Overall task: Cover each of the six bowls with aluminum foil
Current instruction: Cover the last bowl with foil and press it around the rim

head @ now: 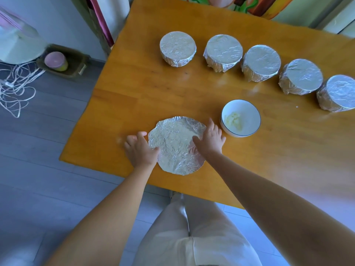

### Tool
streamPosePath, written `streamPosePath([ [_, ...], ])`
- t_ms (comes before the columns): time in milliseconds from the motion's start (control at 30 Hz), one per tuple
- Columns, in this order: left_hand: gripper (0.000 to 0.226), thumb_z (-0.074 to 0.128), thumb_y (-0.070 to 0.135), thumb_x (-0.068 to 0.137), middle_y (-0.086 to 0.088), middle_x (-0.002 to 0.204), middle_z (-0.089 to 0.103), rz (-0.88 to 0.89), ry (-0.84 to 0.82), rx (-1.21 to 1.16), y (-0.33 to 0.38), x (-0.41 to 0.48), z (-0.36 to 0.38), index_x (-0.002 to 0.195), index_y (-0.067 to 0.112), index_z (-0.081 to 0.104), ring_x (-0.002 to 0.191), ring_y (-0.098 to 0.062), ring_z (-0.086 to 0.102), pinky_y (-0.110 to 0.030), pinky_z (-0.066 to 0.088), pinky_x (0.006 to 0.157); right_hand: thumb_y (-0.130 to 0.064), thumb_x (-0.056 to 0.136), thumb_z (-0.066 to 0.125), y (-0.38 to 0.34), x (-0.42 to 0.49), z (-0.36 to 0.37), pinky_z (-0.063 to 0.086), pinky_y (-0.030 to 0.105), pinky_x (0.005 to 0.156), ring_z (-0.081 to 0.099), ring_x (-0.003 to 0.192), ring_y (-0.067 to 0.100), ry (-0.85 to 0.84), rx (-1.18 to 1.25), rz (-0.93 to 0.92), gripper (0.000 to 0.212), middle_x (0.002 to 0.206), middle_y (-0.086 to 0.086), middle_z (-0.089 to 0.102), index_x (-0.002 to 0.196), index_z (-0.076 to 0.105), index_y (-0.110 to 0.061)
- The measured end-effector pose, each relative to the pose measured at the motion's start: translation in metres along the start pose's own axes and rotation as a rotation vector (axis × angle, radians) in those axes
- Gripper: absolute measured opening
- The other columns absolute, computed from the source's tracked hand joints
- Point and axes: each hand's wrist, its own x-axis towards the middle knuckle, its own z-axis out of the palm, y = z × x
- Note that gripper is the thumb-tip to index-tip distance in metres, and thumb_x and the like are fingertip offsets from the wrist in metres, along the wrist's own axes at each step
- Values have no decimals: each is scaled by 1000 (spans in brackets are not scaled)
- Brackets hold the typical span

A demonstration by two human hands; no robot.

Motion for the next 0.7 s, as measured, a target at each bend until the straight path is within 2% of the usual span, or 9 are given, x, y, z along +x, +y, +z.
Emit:
streamPosePath([
  [100,62,81,28,78,-14,136,40,-1,-7,8,-6,-1,-1,131,18,51,125,-33,37,-38,36,98,-29,90,59,8,3,2,30,40,102,42,129,29,3,104,56,61,137,9,51,143,35,-10],
  [167,61,80,29,80,-14,137,39,-8,-20,8,-9,-2,-4,132,18,51,126,-33,36,-38,35,100,-24,91,56,12,0,3,38,35,84,52,112,32,9,128,-8,34,117,12,61,121,56,-8],
  [233,59,77,32,83,-14,140,37,-39,-37,-22,-5,-2,-7,133,18,50,128,-34,35,-39,33,103,-21,91,54,12,-4,1,33,31,65,54,88,32,52,166,-90,15,89,11,60,90,60,-7],
  [267,58,75,34,85,-14,141,36,-64,-48,-54,-1,-1,-8,134,17,50,129,-34,35,-39,33,104,-20,92,54,10,-7,-3,29,31,60,50,77,29,75,225,-118,17,75,7,54,79,55,-9],
  [333,54,71,37,88,-15,141,37,-101,-58,-183,8,2,-8,133,13,51,126,-34,41,-39,35,102,-21,94,55,5,-13,-14,25,35,55,38,63,21,126,370,-181,25,60,-2,41,73,45,-10],
  [433,44,67,30,92,-13,132,49,-44,20,-463,29,5,-8,129,9,56,106,-27,57,-36,44,91,-21,95,54,2,-14,-39,25,38,55,29,57,19,273,520,-225,26,56,-3,34,75,43,-9],
  [500,38,65,30,94,-8,123,58,-26,3,-605,50,2,-8,124,9,58,101,-18,57,-31,44,86,-20,96,53,8,-11,-61,24,36,55,28,55,17,361,590,-198,23,54,-3,35,78,46,-8],
  [600,30,66,43,89,-1,92,62,-97,-128,-737,84,-1,-1,97,15,64,88,-18,58,-29,41,70,-20,98,53,28,-3,-88,23,32,53,32,52,11,449,686,-126,22,54,-5,38,79,47,-11],
  [700,45,65,57,87,-3,73,65,-127,-238,-727,121,-7,10,71,16,60,67,-19,60,-29,43,64,-21,97,53,62,7,-106,23,33,54,26,55,11,517,724,-33,27,57,-2,36,77,45,-5],
])
